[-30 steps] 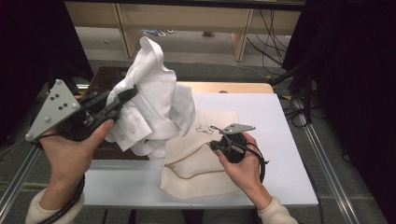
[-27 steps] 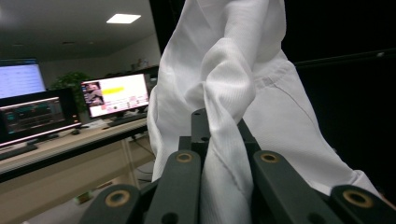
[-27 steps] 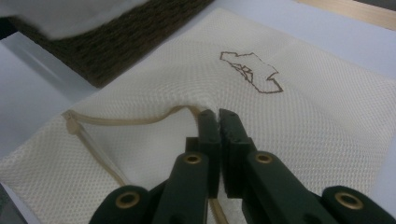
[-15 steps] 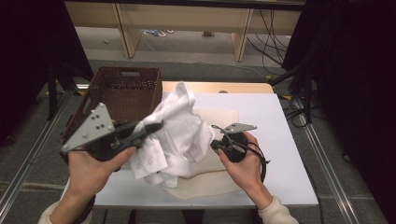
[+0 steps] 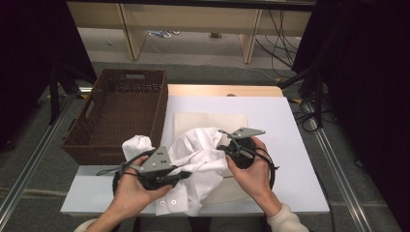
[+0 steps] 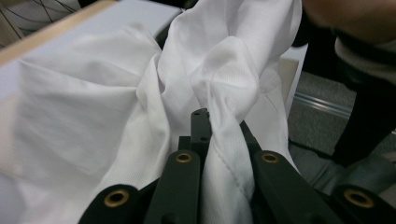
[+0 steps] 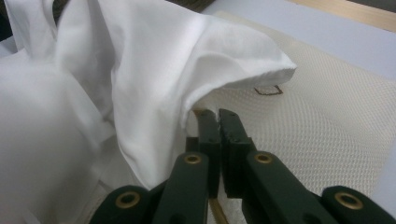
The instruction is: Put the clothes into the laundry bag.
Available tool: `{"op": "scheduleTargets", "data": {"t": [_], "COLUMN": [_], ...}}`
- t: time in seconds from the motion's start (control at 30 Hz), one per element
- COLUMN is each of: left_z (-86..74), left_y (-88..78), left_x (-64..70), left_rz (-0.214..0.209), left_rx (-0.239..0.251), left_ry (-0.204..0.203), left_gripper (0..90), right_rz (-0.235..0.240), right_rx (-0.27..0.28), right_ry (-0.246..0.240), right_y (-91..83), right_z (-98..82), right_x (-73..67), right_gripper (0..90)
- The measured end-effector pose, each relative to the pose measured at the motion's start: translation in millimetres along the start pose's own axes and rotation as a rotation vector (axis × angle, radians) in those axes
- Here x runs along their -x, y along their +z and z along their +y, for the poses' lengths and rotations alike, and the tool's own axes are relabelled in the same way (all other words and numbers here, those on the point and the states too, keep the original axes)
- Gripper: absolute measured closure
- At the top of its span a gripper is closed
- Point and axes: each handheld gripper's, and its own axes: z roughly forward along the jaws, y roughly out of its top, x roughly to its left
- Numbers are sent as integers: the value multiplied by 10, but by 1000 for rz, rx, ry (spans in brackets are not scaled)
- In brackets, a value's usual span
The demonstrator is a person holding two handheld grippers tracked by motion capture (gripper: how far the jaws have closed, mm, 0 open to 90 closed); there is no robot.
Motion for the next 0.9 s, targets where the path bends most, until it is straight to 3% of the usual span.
{"op": "scheduleTargets", "data": {"t": [0.03, 0.07, 0.1, 0.17, 0.2, 0.3, 0.33, 0.37, 0.43, 0.47, 0.5, 0.53, 0.67, 0.7, 0.77, 0.8, 0.83, 0.87, 0.9], "left_z": [-28, -28, -55, -79, -88, -73, -64, -57, -37, -37, -23, 1, 55, 60, 63, 51, 51, 41, 18], "left_y": [71, 71, 152, 240, 313, 385, 413, 440, 524, 524, 565, 596, 649, 677, 692, 761, 761, 791, 837], "left_x": [2, 2, -5, -19, -18, -36, -39, -36, -47, -47, -46, -45, -63, -75, -89, -114, -114, -143, -156], "left_rz": [-4, -4, -3, 5, 17, 35, 41, 46, 59, 59, 52, 53, 46, 54, 60, 75, 75, 110, 120], "left_rx": [-12, -12, -33, -53, -71, -95, -107, -110, -138, -138, -142, -145, -144, -140, -144, -159, -159, -167, -181], "left_ry": [-4, -4, -2, 4, -8, 8, 18, 15, 25, 25, 18, 17, 10, -13, -9, -12, -12, 8, -1], "left_gripper": [837, 837, 837, 837, 836, 835, 834, 834, 832, 832, 832, 830, 827, 828, 828, 828, 828, 828, 828], "right_rz": [-9, -9, -6, -1, 0, 2, -3, 3, 3, 3, 8, -2, 2, -3, 5, 7, 9, 9, 9], "right_rx": [-1, -1, 8, -5, 13, -4, 16, -9, 3, 3, -8, -8, -15, -3, -11, 6, -8, -8, -6], "right_ry": [32, 32, 3, 12, -19, 30, -21, 14, 5, 5, 37, 16, 31, 14, 6, -36, -8, -8, 0], "right_y": [-5, -5, 3, -17, -10, -26, -11, -18, -8, -8, -14, -17, -22, -17, -15, -4, -15, -15, -2], "right_z": [-5, -5, -6, 1, 0, -1, 3, 2, 1, 1, -1, 0, -2, -3, -3, -3, -1, -1, -10], "right_x": [-22, -22, 2, 3, 18, -19, 0, -35, -37, -37, -59, -48, -50, -41, -51, -37, -62, -62, -73], "right_gripper": [894, 894, 894, 895, 896, 896, 896, 896, 896, 896, 896, 896, 896, 896, 897, 896, 897, 897, 896]}}
